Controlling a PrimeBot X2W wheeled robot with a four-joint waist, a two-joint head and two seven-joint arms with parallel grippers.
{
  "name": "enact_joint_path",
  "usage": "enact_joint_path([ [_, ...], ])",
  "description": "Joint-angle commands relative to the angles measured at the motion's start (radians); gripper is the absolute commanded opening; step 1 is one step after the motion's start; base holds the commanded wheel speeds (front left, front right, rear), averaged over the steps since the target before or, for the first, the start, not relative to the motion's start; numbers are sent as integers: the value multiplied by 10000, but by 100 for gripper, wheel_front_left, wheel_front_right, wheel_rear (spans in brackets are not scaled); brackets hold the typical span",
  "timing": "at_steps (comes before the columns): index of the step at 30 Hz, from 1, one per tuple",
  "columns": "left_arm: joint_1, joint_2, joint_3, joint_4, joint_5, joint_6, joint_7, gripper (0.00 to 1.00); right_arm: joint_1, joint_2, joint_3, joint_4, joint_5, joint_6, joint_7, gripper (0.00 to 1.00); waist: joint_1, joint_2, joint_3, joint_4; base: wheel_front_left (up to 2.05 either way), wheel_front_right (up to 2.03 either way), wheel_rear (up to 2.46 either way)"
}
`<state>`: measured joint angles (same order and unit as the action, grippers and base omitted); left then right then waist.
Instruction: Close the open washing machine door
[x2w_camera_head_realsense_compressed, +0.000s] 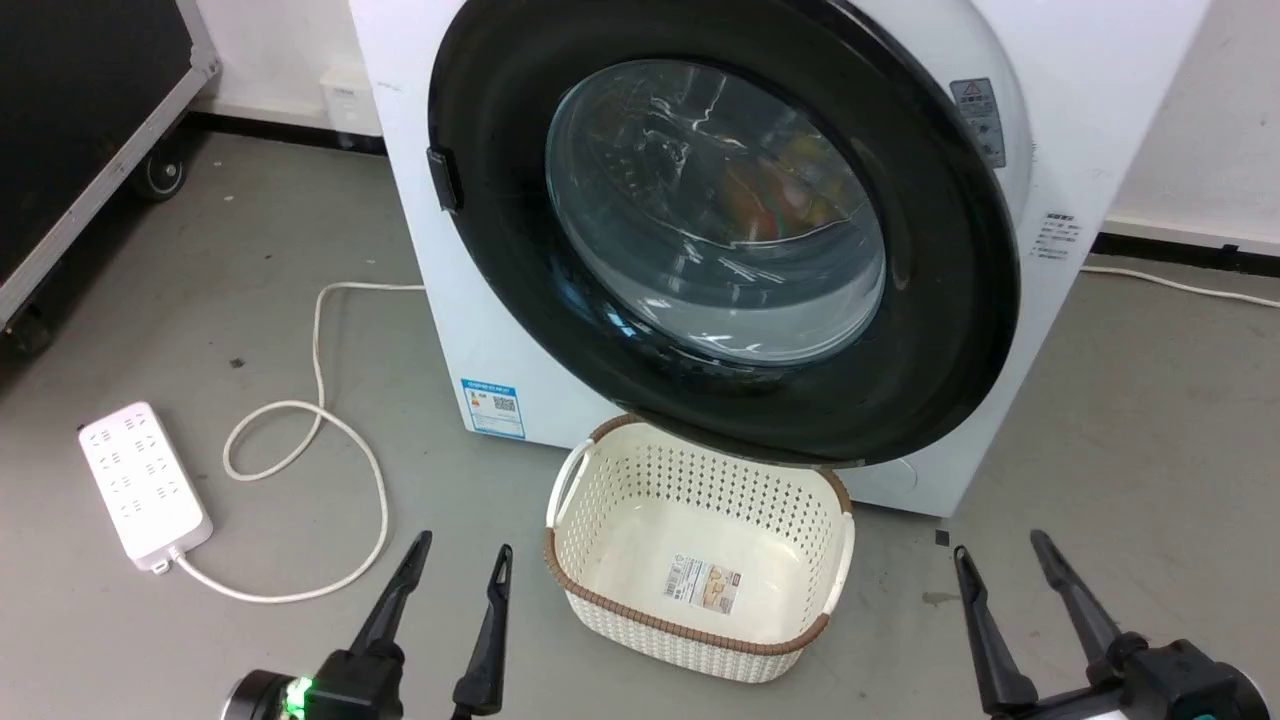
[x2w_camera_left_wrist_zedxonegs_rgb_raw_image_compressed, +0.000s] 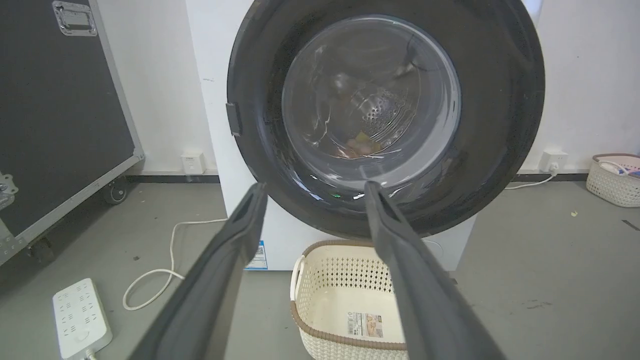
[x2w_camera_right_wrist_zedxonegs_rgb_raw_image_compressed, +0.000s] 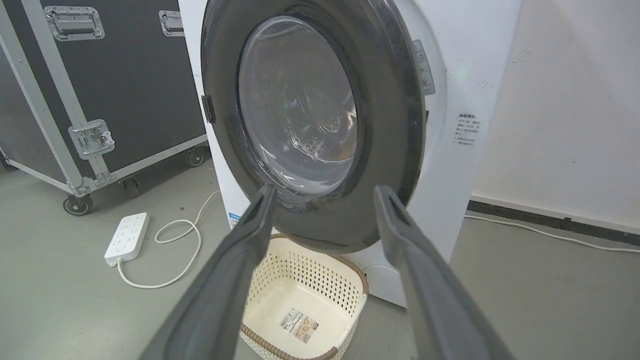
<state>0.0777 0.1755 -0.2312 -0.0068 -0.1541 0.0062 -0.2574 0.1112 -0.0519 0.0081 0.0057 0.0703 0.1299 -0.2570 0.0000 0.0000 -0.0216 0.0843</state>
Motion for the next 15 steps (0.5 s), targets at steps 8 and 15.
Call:
enact_joint_path([
  [8,54,-434,143,92,412,-11,-43,100,-261,-389,405,-66,8,8,84,0,0,0,611,223,0,0,0],
  [15,-543,-789,-8,101,632,-73,-43,100,-1975,-1745,838,-177,1311,8,1035,0,0,0,1874,667,0,0,0],
])
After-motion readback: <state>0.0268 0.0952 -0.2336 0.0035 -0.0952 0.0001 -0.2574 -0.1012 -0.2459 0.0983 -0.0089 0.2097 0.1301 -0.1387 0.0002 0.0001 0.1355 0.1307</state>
